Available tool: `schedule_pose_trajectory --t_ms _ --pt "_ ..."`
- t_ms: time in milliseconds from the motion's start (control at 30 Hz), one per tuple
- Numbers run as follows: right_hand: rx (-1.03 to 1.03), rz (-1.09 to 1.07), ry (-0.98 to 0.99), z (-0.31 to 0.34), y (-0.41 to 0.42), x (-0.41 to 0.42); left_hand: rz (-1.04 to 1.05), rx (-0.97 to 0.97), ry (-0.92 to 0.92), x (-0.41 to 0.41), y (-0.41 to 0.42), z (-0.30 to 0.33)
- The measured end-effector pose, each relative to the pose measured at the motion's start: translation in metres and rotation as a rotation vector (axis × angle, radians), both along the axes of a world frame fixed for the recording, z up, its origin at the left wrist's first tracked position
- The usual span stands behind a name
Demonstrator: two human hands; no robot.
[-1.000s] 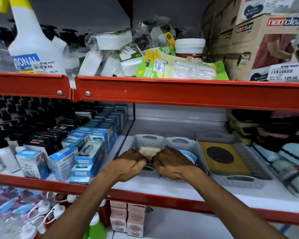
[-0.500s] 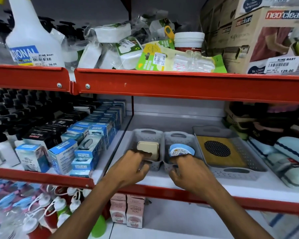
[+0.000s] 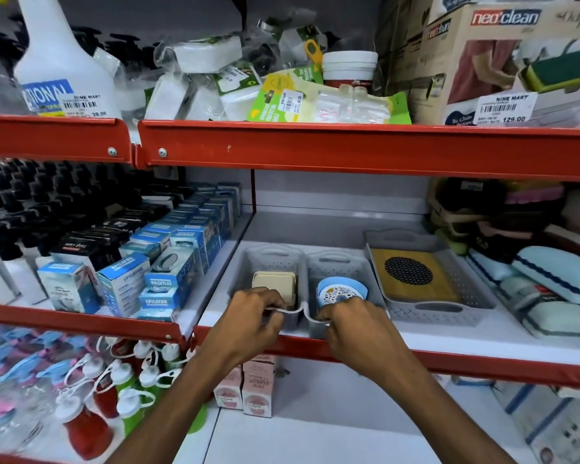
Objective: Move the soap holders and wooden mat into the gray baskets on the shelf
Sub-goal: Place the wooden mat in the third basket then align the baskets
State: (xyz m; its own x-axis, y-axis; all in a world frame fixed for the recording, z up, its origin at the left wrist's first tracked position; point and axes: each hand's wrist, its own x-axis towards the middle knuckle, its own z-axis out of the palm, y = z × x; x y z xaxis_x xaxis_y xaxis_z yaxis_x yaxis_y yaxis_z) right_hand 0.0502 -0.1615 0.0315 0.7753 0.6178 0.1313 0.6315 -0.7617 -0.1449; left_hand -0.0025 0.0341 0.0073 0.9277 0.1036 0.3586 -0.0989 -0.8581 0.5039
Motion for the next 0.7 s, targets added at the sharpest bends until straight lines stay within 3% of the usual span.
schedule_pose_trajectory --t_ms 300,467,567,700 --pt "0.135 0.043 0.027 0.002 -0.015 -0.015 0.033 -0.037 -0.031 -0.016 -0.012 0.0" --pt "0.359 -0.149 -0.094 0.011 -0.044 0.006 0.038 -0.07 -0.034 -0.017 -0.015 0.001" --pt "0.234 -0.295 -0.183 0.014 -0.071 0.027 0.042 -0.066 -0.043 -0.017 -0.017 0.003" --pt "0.115 -0.343 -0.118 0.01 -0.084 0.034 0.054 -0.082 -0.046 -0.015 -0.02 0.005"
